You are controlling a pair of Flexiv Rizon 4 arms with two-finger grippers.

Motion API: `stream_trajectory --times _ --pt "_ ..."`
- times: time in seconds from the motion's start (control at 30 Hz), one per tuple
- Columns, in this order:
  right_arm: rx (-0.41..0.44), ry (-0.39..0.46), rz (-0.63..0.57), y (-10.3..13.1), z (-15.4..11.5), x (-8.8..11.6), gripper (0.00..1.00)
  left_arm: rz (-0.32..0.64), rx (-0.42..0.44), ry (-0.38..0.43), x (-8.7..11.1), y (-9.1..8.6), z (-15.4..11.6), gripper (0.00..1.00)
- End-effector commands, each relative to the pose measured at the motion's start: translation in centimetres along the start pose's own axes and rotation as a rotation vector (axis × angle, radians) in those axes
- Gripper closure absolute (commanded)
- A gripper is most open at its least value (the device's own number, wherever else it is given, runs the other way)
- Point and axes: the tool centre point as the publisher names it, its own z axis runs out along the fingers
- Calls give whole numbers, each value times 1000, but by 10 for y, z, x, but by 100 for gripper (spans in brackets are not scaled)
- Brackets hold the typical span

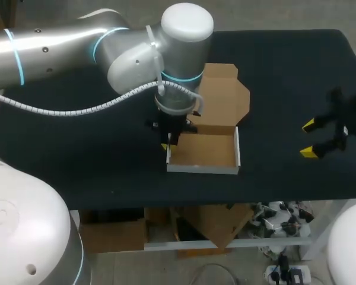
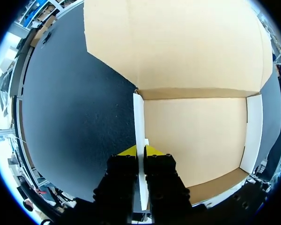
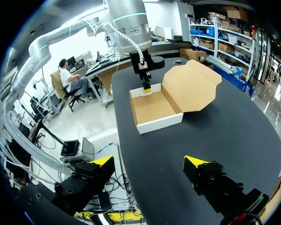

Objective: Assemble the packaging by folding the flat box into shape, placing the metal phone stand inside, and closing the box properly

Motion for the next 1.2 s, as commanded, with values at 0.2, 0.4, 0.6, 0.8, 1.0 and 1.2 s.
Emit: stream_trajectory --times 0.2,0.4,0.6,0.8,1.0,1.2 --pt "8 -9 -41 -4 -17 3 0 -32 -33 9 -6 -4 1 100" --pt "24 -41 -45 -4 -15 8 0 -44 -39 11 -7 -7 0 100" --pt "30 -58 -54 -7 -12 10 0 -64 -48 16 -9 -8 -1 100" --pt "35 -65 -54 -9 -10 9 0 -82 -45 15 -10 -9 1 100" --pt "35 -67 -61 -10 -11 9 0 -83 -6 -75 -9 -10 2 100" --pt "41 -67 -68 -10 -11 10 0 -102 8 -110 -10 -11 5 100"
